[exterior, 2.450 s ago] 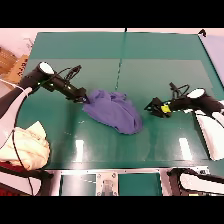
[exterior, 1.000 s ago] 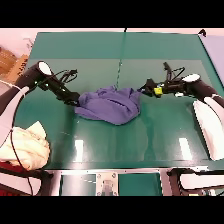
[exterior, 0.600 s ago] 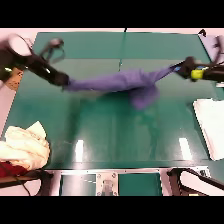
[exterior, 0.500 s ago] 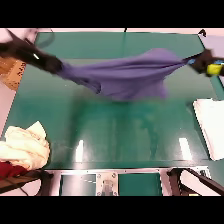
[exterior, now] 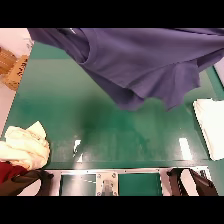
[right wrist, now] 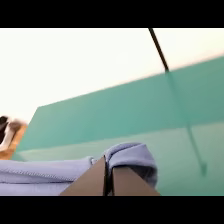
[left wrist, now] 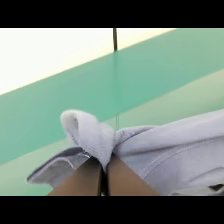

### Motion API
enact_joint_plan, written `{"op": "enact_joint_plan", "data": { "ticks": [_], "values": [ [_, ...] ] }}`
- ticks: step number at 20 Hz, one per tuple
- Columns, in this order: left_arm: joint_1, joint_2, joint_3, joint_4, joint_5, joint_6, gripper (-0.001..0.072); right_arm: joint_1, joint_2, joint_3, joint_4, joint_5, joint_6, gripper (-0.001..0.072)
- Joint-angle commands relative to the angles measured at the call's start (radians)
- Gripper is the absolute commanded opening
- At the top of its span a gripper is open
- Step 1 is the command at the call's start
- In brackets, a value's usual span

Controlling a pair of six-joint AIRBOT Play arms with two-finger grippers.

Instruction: Fold the shirts.

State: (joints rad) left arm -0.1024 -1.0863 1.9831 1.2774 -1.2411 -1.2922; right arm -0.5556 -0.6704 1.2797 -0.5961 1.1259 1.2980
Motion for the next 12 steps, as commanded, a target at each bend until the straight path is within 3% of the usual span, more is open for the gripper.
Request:
{"op": "enact_joint_plan", "data": {
  "ticks": [1, 7, 12],
  "values": [
    [0.0, 0.007, -0.029, -0.059, 0.003, -0.001, 0.0024, -0.009, 0.058, -0.002, -0.001, 0.022, 0.003, 0.0021],
    [0.0, -0.072, -0.381, -0.236, -0.002, 0.025, 0.0024, 0.052, 0.051, -0.361, 0.0, 0.013, -0.001, 0.0021],
    [0.0, -0.24, -0.694, -0.275, 0.12, 0.044, 0.0024, 0.127, -0.069, -0.798, 0.001, -0.242, -0.09, 0.0021]
  ]
}}
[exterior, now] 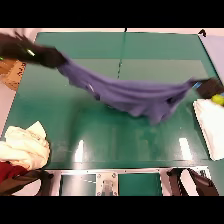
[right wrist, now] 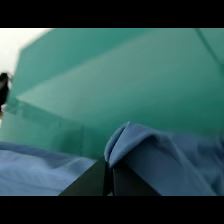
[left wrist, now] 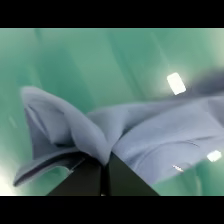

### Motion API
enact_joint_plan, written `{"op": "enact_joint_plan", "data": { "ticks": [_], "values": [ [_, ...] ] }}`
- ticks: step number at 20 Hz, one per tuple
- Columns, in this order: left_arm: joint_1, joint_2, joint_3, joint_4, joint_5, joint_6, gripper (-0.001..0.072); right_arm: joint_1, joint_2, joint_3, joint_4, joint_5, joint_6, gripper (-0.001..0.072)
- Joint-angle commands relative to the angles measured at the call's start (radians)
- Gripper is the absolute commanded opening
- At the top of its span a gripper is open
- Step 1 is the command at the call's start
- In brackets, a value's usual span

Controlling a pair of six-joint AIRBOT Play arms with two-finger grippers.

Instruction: Fold the shirts.

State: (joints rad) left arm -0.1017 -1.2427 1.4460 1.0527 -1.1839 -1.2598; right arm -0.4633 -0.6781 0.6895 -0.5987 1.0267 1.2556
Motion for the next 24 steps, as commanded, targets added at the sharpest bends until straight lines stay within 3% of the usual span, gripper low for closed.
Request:
{"op": "enact_joint_plan", "data": {
  "ticks": [1, 5, 8, 9, 11, 12, 17, 21, 22, 24],
  "values": [
    [0.0, -0.128, -0.19, -0.076, 0.078, 0.012, 0.0024, 0.034, -0.114, -0.244, 0.004, -0.185, -0.066, 0.0022],
    [0.0, -0.266, -0.21, -0.15, 0.092, 0.012, 0.0024, 0.034, -0.3, -0.234, 0.01, -0.212, -0.143, 0.0022],
    [0.0, -0.282, -0.21, -0.156, 0.145, 0.012, 0.0024, 0.034, -0.342, -0.201, 0.002, -0.212, -0.143, 0.0023],
    [0.0, -0.282, -0.21, -0.156, 0.148, 0.012, 0.0025, 0.034, -0.341, -0.182, -0.013, -0.206, -0.142, 0.0074],
    [0.0, -0.282, -0.21, -0.155, 0.142, 0.012, 0.0024, 0.017, -0.34, -0.123, -0.042, -0.141, -0.141, 0.0411],
    [0.0, -0.282, -0.21, -0.155, 0.132, 0.012, 0.0025, 0.002, -0.339, -0.088, -0.048, -0.07, -0.136, 0.0452],
    [0.0, -0.282, -0.21, -0.154, 0.092, 0.043, 0.0025, -0.005, -0.28, -0.085, -0.053, 0.185, -0.083, 0.0452],
    [0.0, -0.282, -0.21, -0.155, 0.079, 0.047, 0.0025, -0.005, -0.219, -0.213, -0.161, 0.189, 0.036, 0.0459],
    [0.0, -0.282, -0.21, -0.155, 0.072, 0.054, 0.0025, -0.005, -0.213, -0.249, -0.177, 0.189, 0.058, 0.0521],
    [0.0, -0.282, -0.21, -0.155, 0.065, 0.064, 0.0025, -0.004, -0.213, -0.32, -0.176, 0.179, 0.072, 0.0535]
  ]
}}
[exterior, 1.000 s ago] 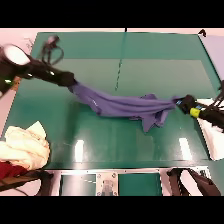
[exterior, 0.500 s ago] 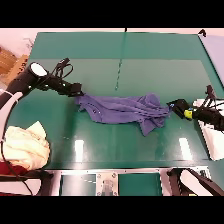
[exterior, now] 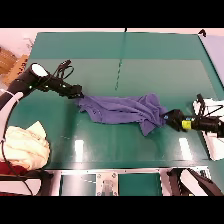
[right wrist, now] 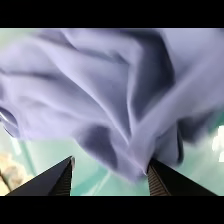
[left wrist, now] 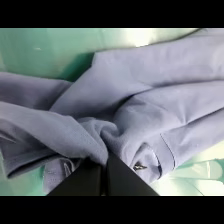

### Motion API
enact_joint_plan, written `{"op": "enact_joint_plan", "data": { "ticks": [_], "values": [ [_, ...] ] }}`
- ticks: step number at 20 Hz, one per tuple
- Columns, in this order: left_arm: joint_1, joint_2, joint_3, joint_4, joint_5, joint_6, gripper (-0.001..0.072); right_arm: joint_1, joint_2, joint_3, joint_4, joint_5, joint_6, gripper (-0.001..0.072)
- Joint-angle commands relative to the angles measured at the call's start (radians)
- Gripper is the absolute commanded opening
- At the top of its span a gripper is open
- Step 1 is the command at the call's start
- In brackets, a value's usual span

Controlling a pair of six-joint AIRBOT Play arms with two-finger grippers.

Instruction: Fold the shirts.

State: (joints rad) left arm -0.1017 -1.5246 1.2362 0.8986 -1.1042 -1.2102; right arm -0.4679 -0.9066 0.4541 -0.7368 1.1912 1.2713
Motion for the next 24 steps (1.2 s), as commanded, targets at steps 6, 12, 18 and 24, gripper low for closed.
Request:
{"op": "enact_joint_plan", "data": {
  "ticks": [6, 12, 18, 24],
  "values": [
    [0.0, -0.001, 0.0, -0.001, -0.011, 0.014, 0.0025, 0.136, 0.016, -0.212, 0.006, -0.135, 0.057, 0.0542],
    [0.0, 0.0, 0.0, -0.002, -0.013, 0.014, 0.0025, 0.347, -0.008, -0.215, 0.172, -0.381, 0.056, 0.0541],
    [0.0, -0.001, 0.0, -0.002, -0.012, 0.014, 0.0025, 0.5, -0.171, -0.145, 0.308, -0.458, -0.064, 0.0135],
    [0.0, 0.043, 0.116, -0.004, -0.125, 0.006, 0.0024, 0.416, -0.117, 0.161, 0.211, -0.261, -0.074, 0.0021]
  ]
}}
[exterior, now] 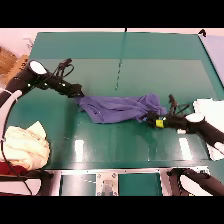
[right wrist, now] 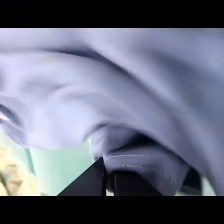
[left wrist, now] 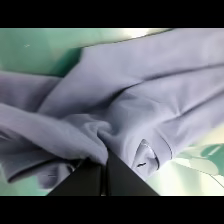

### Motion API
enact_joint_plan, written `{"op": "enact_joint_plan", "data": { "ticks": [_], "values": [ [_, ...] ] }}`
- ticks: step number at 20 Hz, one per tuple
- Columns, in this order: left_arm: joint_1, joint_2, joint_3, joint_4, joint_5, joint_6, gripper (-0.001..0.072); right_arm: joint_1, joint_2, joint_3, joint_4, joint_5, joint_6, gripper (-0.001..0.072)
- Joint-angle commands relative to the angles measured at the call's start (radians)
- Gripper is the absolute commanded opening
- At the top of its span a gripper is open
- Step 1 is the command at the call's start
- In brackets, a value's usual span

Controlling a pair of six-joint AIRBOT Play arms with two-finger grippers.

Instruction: Fold the shirts.

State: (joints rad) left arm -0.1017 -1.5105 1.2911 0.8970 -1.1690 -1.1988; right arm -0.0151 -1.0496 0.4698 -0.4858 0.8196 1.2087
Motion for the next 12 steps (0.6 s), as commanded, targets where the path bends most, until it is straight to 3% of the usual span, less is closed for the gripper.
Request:
{"op": "enact_joint_plan", "data": {
  "ticks": [1, 6, 12],
  "values": [
    [0.0, 0.061, 0.105, -0.003, -0.071, -0.005, 0.0024, -0.069, 0.06, 0.233, -0.058, 0.159, -0.002, 0.0021],
    [0.0, 0.262, 0.402, -0.003, -0.099, -0.004, 0.0024, -0.228, 0.253, 0.699, -0.155, 0.203, 0.074, 0.0021],
    [0.0, 0.437, 0.728, -0.02, -0.098, -0.005, 0.0024, -0.389, 0.372, 1.158, -0.163, 0.19, 0.074, 0.0021]
  ]
}}
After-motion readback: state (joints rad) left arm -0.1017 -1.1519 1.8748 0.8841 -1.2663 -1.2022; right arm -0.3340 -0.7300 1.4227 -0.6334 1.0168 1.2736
